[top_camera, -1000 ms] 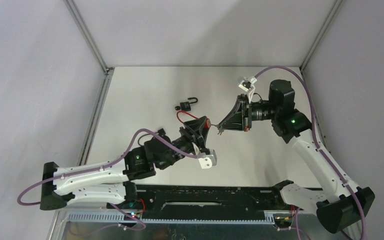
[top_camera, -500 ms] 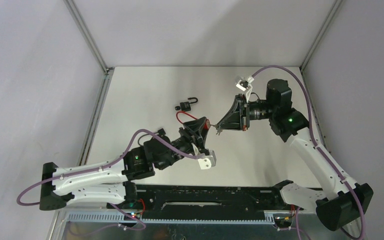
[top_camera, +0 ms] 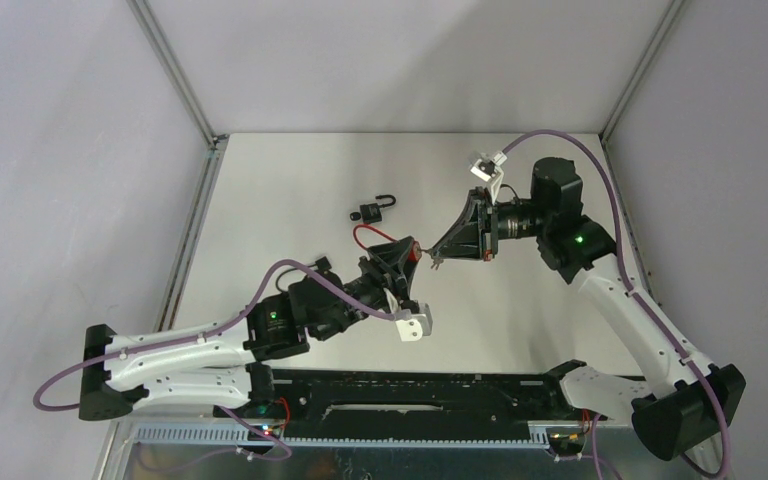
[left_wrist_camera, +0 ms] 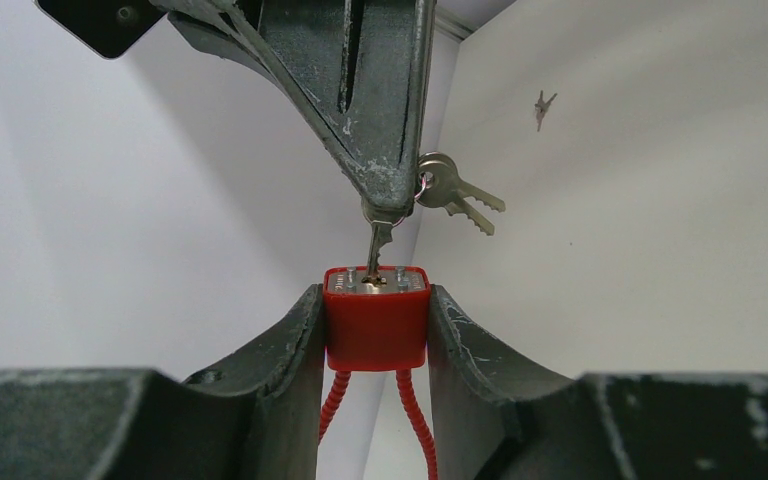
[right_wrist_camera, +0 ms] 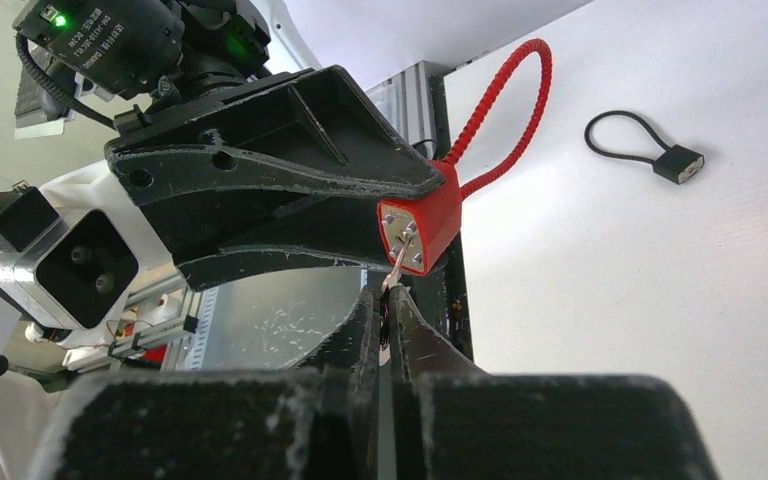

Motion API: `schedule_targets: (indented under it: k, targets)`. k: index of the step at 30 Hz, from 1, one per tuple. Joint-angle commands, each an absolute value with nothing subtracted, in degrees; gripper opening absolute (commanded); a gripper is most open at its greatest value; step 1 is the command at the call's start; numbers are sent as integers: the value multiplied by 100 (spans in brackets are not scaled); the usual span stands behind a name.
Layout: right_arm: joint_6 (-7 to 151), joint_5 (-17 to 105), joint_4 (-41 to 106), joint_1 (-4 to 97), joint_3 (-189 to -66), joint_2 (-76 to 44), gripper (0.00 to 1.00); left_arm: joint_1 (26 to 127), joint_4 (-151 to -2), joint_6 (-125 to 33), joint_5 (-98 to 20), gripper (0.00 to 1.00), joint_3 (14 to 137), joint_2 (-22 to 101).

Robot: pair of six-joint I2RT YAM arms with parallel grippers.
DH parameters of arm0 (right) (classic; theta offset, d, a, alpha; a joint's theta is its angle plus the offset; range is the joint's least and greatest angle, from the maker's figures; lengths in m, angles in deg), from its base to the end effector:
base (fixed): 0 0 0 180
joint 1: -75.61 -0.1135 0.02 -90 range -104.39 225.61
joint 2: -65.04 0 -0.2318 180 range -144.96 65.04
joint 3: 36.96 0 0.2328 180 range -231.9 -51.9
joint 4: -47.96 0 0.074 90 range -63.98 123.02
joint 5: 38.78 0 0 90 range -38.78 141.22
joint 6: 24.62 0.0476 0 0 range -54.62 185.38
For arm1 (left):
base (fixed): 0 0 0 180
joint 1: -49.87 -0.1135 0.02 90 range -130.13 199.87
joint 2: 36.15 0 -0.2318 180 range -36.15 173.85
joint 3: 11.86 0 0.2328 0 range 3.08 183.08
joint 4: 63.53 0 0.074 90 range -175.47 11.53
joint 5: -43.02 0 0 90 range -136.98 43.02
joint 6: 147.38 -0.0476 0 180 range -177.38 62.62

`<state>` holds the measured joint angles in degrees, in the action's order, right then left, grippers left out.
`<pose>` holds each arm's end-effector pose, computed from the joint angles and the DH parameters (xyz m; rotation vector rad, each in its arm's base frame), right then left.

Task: Unlock with the key

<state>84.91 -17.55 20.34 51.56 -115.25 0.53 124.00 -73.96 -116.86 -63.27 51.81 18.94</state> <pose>0.1965 0.1363 0.3564 -0.9881 1.6802 1.5912 0.0777 -0.2245 0.3345 1.3718 0.8270 0.0294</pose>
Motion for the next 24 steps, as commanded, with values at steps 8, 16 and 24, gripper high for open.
schedule_targets:
  k: [8, 16, 24]
  targets:
    - [8417, -1727, 2168, 5051, -11714, 3, 0, 12465, -7227, -11683, -6237, 0, 5230, 1803]
    - [8256, -1562, 1988, 5009, -11712, 24, 0, 12466, -7255, -11690, -6252, 0, 5271, 1820]
    - [7823, -1290, 1442, 4909, -11854, 29, 0, 12462, -7302, -11730, -6269, 0, 5317, 1852]
